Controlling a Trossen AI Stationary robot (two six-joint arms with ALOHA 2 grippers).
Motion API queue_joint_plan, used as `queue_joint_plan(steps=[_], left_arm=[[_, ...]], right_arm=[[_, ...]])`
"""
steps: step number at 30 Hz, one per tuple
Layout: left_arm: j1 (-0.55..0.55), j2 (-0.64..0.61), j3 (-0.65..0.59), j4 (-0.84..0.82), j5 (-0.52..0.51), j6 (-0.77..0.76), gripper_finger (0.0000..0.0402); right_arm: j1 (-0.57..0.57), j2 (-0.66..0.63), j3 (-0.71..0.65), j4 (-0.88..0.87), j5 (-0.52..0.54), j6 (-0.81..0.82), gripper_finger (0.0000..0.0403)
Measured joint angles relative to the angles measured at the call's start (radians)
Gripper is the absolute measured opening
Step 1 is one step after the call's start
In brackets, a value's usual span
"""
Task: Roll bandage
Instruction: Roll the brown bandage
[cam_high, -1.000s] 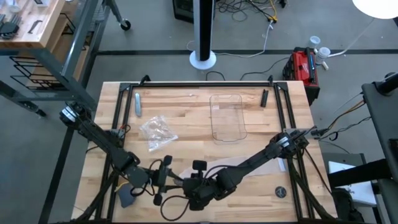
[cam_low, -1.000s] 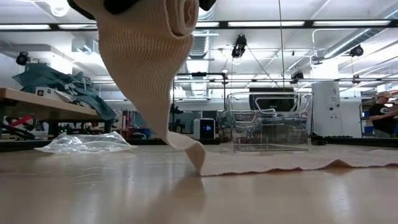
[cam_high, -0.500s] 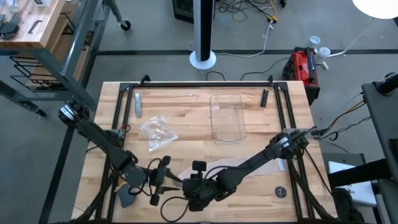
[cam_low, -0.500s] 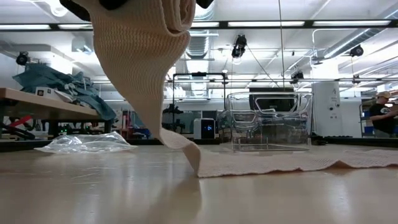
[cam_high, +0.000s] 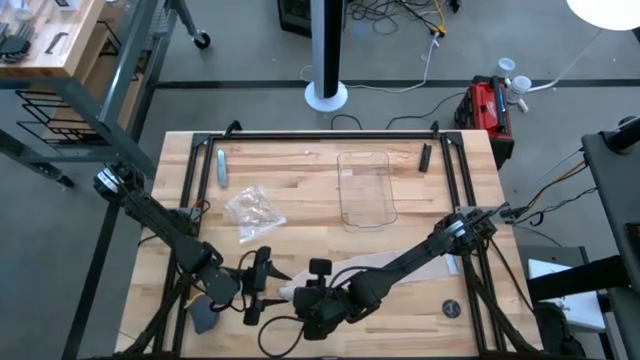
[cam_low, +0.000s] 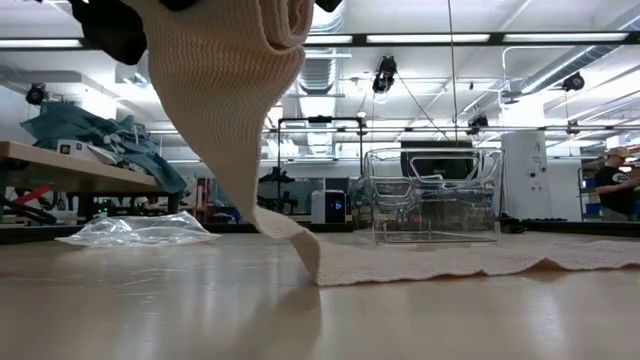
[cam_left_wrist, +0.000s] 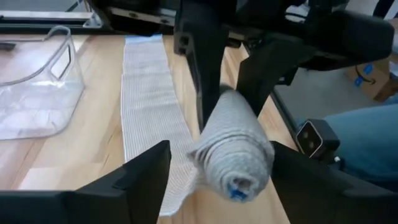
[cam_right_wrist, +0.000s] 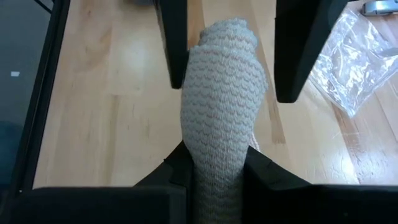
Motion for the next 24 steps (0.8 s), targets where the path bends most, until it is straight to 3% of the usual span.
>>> queue_joint_plan(steps=[9,15,21,24], left_arm=[[0.006,0.032,0.000,0.069,0.077,0.032,0.0156],[0.006,0.042,0.000,0.069,0.080,0.093,0.0036],[0.006,0.042,0.000,0.076,0.076,0.108,0.0034],[0.003,0.042,0.000,0.077,0.048,0.127,0.0034]], right_arm=[[0.001,0.000,0.000,0.009,-0.006,-0.003,0.0063],[0.001,0.000,0.000,0.014,-0.026,-0.011,0.0063],[0.003,-0.001,0.000,0.016,-0.022,-0.011,0.0065],[0.003,-0.001,0.000,0.013,0.003,0.013,0.0114]])
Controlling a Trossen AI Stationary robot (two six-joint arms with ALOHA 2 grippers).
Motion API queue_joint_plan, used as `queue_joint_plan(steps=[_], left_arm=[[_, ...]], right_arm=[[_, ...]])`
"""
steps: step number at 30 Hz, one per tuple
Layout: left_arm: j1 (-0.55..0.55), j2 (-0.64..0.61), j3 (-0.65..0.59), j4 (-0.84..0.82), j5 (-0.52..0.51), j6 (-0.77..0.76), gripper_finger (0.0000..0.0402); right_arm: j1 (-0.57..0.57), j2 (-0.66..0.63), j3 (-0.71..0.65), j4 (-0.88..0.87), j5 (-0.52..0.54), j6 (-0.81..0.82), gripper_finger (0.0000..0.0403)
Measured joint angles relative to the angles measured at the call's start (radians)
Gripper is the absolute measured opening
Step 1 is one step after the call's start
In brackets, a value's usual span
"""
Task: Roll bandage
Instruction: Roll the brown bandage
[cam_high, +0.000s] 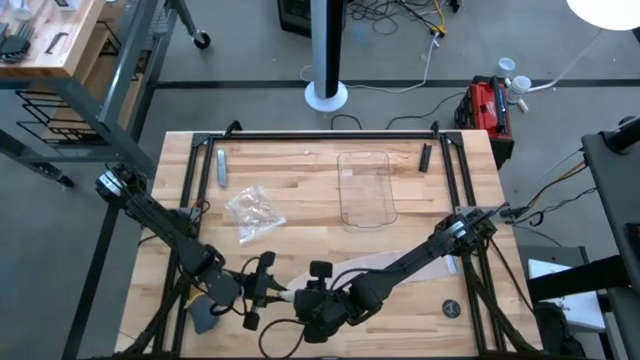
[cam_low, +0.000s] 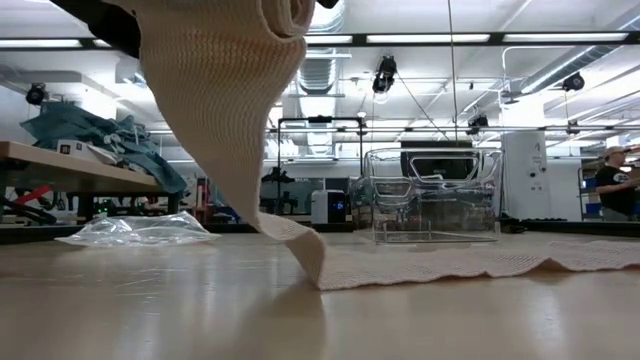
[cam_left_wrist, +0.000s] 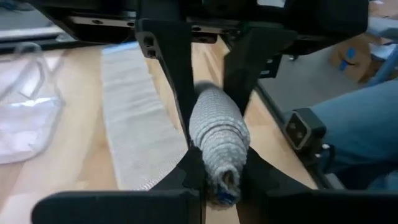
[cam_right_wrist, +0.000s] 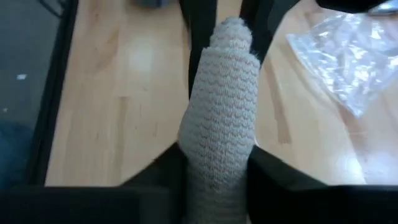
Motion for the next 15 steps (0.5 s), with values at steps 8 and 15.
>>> queue_joint_plan(steps=[8,15], left_arm=[[-0.031,-0.001,0.000,0.009,-0.178,0.034,0.0034],[-0.088,-0.040,0.000,0.035,-0.392,0.070,0.0034]], right_arm=[[0.020,-0.043,0.000,-0.048,0.060,0.042,0.0236],[0.101,-0.119,-0.005,-0.262,0.314,0.200,0.0244]])
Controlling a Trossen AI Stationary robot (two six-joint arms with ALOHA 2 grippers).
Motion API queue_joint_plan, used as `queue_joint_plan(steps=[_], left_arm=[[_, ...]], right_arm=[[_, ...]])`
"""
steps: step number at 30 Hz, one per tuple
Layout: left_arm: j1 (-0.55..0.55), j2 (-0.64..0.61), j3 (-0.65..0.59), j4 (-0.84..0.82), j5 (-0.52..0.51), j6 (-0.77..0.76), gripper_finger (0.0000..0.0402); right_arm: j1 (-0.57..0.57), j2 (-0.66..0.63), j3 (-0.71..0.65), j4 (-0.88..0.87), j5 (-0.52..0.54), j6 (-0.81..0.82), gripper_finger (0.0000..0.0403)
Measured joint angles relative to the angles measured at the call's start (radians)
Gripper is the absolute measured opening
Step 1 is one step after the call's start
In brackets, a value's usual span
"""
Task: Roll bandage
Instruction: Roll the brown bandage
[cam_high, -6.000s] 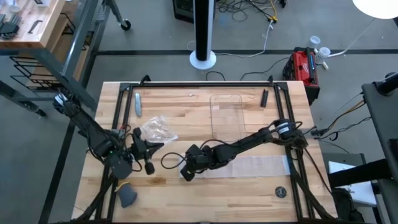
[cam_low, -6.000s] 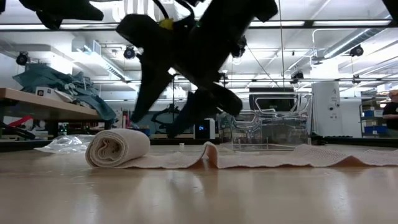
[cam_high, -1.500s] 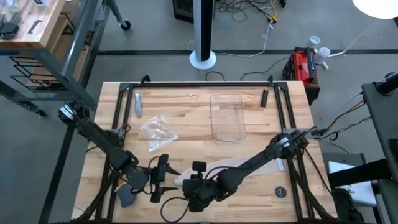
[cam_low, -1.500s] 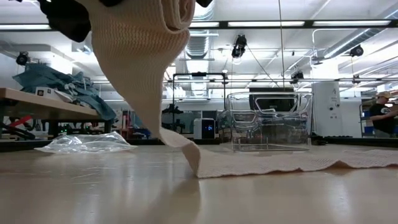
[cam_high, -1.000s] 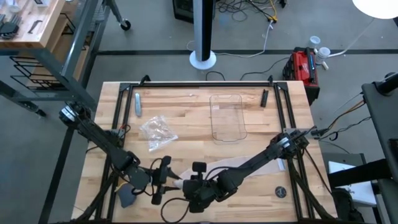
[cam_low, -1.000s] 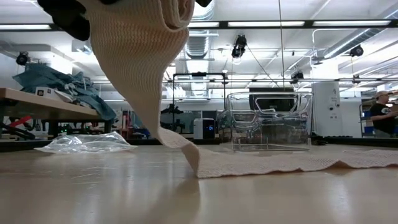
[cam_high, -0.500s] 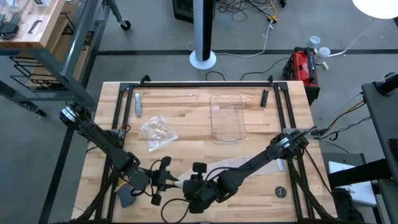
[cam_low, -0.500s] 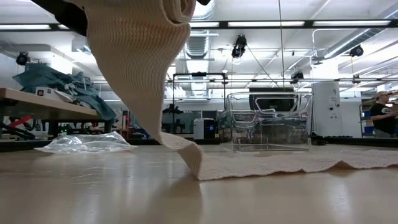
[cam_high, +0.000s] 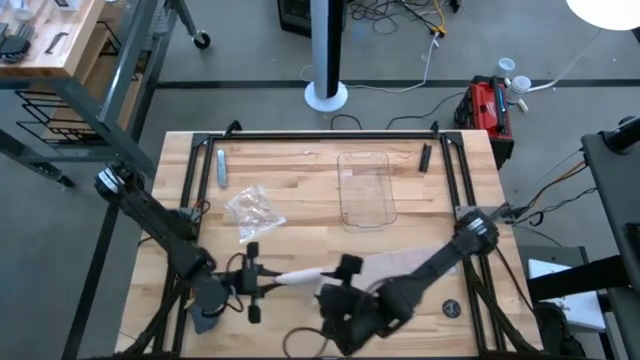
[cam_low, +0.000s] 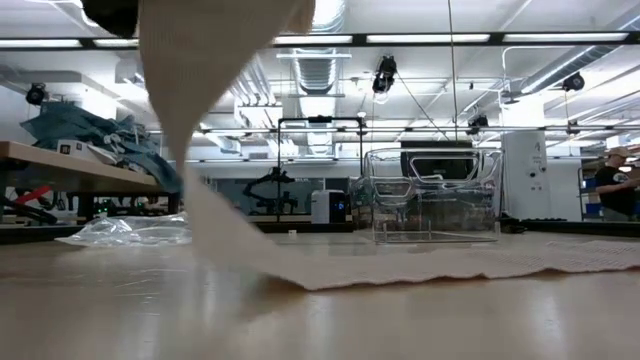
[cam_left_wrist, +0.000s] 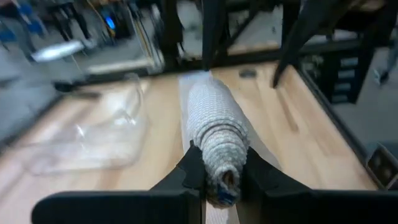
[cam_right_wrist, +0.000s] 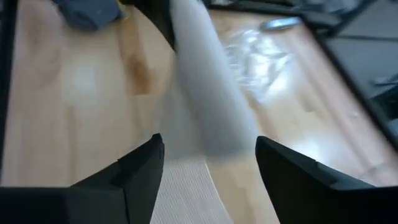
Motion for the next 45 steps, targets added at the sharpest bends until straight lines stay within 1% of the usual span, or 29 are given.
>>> queue_joint_plan(steps=[2,4,8,11,14,17,19,22,25,28,30,32,35,37,39,41,43,45], left_arm=[[-0.037,-0.020,0.000,0.063,-0.068,0.055,0.0034],[-0.080,-0.031,0.000,0.133,-0.132,0.132,0.0034],[-0.160,-0.036,0.000,0.327,-0.246,0.301,0.0034],[-0.195,-0.036,0.000,0.438,-0.269,0.393,0.0034],[-0.216,-0.036,0.002,0.455,-0.283,0.422,0.0034],[-0.229,-0.029,0.011,0.454,-0.350,0.413,0.0034],[-0.232,-0.027,0.021,0.456,-0.388,0.398,0.0034],[-0.232,-0.024,0.047,0.457,-0.419,0.385,0.0034],[-0.233,-0.024,0.074,0.458,-0.425,0.405,0.0034],[-0.233,-0.024,0.105,0.457,-0.427,0.459,0.0034],[-0.233,-0.024,0.134,0.457,-0.426,0.492,0.0034],[-0.233,-0.024,0.168,0.457,-0.424,0.532,0.0034],[-0.232,-0.024,0.214,0.456,-0.420,0.575,0.0034],[-0.232,-0.024,0.232,0.453,-0.405,0.596,0.0034],[-0.232,-0.024,0.241,0.452,-0.383,0.602,0.0034],[-0.232,-0.024,0.241,0.451,-0.381,0.602,0.0034],[-0.227,-0.024,0.238,0.451,-0.381,0.601,0.0034],[-0.225,-0.024,0.233,0.450,-0.381,0.596,0.0034]], right_arm=[[0.025,-0.015,-0.001,-0.047,0.059,0.036,0.0239],[0.043,-0.027,-0.002,-0.082,0.084,0.048,0.0232],[0.060,-0.044,-0.002,-0.122,0.039,0.083,0.0222],[0.061,-0.046,-0.008,-0.134,-0.042,0.220,0.0216],[0.071,-0.047,-0.029,-0.134,-0.081,0.372,0.0215],[0.096,-0.053,-0.082,-0.140,-0.097,0.507,0.0217],[0.114,-0.057,-0.133,-0.134,-0.103,0.555,0.0216],[0.129,-0.062,-0.240,-0.090,-0.099,0.596,0.0212],[0.150,-0.061,-0.386,0.085,-0.095,0.548,0.0210],[0.177,-0.060,-0.514,0.321,-0.096,0.385,0.0213],[0.184,-0.060,-0.577,0.401,-0.096,0.331,0.0214],[0.175,-0.060,-0.619,0.438,-0.095,0.312,0.0215],[0.151,-0.059,-0.637,0.507,-0.065,0.253,0.0216],[0.135,-0.059,-0.637,0.575,-0.040,0.182,0.0217],[0.117,-0.059,-0.637,0.662,-0.046,0.093,0.0219],[0.099,-0.054,-0.638,0.778,-0.057,0.010,0.0221],[0.083,-0.044,-0.636,0.864,-0.055,-0.041,0.0222],[0.067,-0.028,-0.625,0.890,-0.040,-0.060,0.0222]])
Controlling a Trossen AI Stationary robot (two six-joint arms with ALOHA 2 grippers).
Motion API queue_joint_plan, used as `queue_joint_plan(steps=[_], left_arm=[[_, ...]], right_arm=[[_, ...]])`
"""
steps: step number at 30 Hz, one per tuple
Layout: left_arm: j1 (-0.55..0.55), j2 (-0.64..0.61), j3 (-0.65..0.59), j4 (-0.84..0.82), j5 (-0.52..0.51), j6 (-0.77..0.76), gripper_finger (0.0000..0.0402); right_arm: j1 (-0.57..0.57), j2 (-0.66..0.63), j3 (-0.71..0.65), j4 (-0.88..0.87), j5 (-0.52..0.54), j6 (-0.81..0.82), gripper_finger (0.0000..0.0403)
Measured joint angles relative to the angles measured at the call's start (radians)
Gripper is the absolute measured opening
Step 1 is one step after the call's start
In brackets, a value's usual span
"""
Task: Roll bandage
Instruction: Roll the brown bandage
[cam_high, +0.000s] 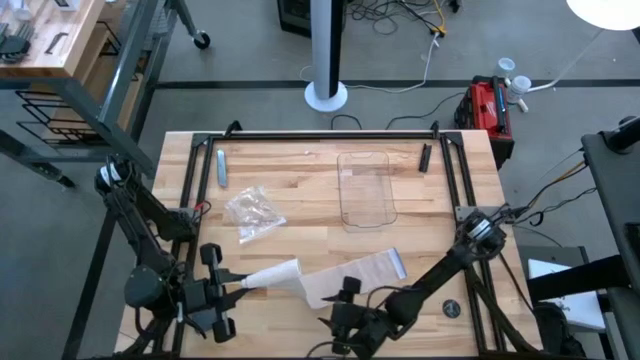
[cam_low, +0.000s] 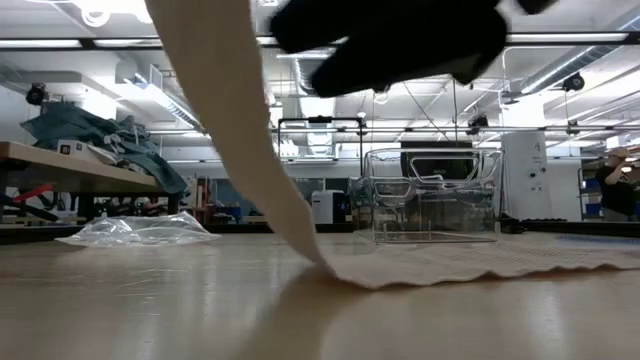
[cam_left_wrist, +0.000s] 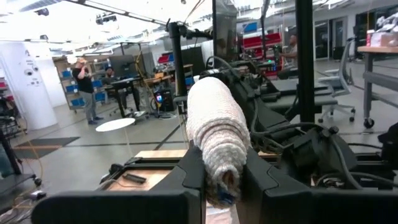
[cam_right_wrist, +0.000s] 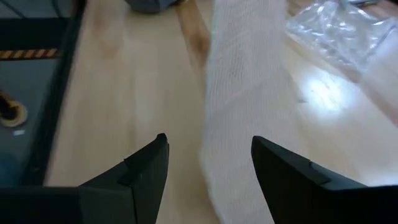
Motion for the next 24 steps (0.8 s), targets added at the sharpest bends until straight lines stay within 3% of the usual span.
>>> queue_joint_plan(steps=[7,12,15,18,19,24], left_arm=[[0.003,0.006,0.002,0.009,0.007,-0.009,0.0034],[0.005,0.010,0.005,0.011,0.076,-0.017,0.0034],[0.002,0.010,0.005,0.010,0.125,-0.036,0.0034],[-0.008,0.010,-0.002,-0.015,0.147,-0.064,0.0034],[-0.013,0.010,-0.006,-0.025,0.154,-0.073,0.0034],[-0.015,0.010,-0.023,-0.065,0.298,-0.128,0.0034]], right_arm=[[-0.052,0.067,0.056,0.051,-0.024,-0.038,0.0222],[-0.076,0.096,0.071,0.053,0.035,-0.039,0.0212],[-0.076,0.093,0.071,0.013,0.129,-0.066,0.0149],[-0.058,0.064,0.078,-0.060,0.229,-0.127,0.0040],[-0.052,0.048,0.086,-0.085,0.260,-0.147,0.0021],[-0.040,-0.028,0.125,-0.238,0.372,-0.181,0.0003]])
